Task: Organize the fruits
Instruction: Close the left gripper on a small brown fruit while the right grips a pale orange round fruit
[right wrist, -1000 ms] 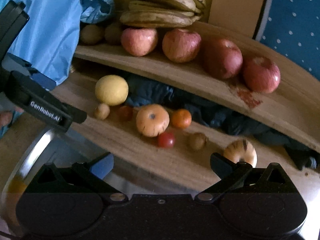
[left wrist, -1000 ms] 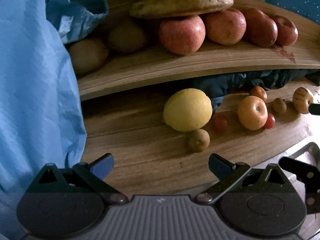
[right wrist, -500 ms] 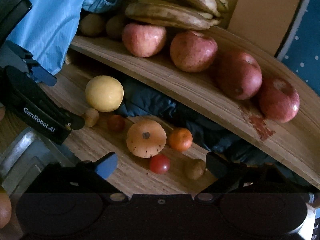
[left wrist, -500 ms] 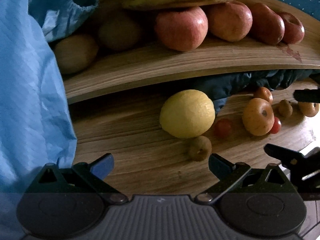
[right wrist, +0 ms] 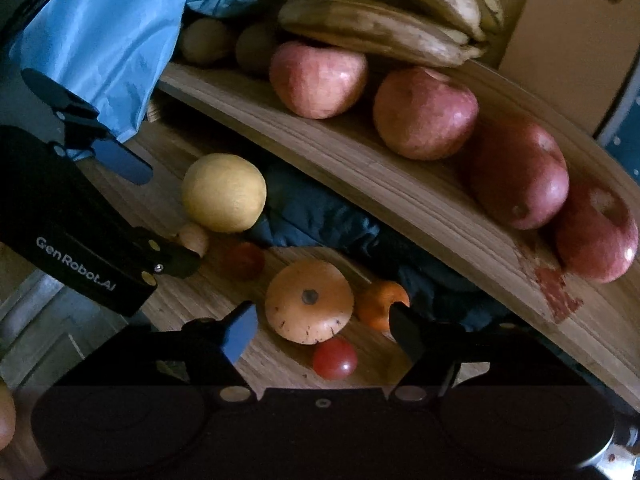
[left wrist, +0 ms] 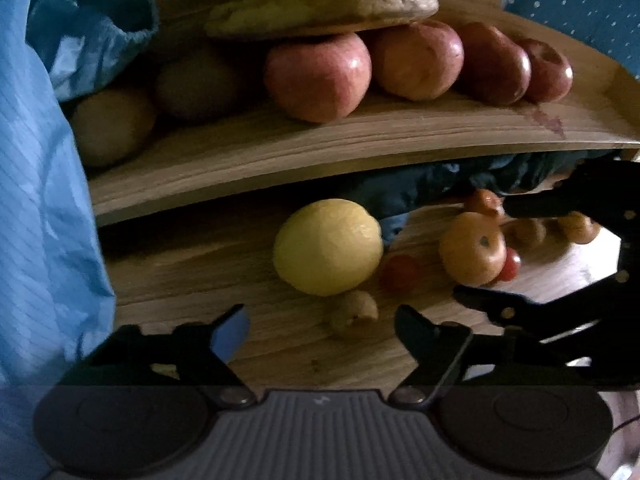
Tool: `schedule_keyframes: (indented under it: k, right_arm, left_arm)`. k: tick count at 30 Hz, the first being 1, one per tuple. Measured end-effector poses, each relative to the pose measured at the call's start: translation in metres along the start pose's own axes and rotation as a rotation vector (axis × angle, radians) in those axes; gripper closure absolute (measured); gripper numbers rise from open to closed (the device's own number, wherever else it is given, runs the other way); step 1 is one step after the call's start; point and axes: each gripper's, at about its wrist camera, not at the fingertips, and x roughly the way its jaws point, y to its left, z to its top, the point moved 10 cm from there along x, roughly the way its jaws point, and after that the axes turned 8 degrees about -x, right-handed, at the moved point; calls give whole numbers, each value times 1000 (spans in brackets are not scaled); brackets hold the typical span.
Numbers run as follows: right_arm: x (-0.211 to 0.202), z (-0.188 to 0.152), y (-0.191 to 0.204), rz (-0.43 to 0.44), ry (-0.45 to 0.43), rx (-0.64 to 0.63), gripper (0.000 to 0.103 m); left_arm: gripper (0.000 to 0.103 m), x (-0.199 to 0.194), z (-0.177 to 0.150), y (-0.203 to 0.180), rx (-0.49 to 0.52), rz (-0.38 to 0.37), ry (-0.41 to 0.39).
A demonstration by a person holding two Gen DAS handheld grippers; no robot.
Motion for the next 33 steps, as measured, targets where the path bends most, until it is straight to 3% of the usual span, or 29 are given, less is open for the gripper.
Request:
schedule_keyframes:
  k: [7,12,17,25,33]
  right_arm:
    - [4,3,8,-6,1,-53,33]
    - [3,5,8,-23,-5,-77,43]
    - [1,5,10,-19,-6,-83,48]
    - [8,7,12,-4,-5,-60,52]
    - [4,3,12,-1,-17,-27,53]
  left_arm:
    - [41,5,-3,-4,-44,-62,4]
    - [54,4,-3,-7,-60,-89,7]
    - [58,3,-5,-6,-77,-90,17]
    - [73,9,-5,-2,-101,-68,29]
    - [74,3,-8,0,-104,-82,15]
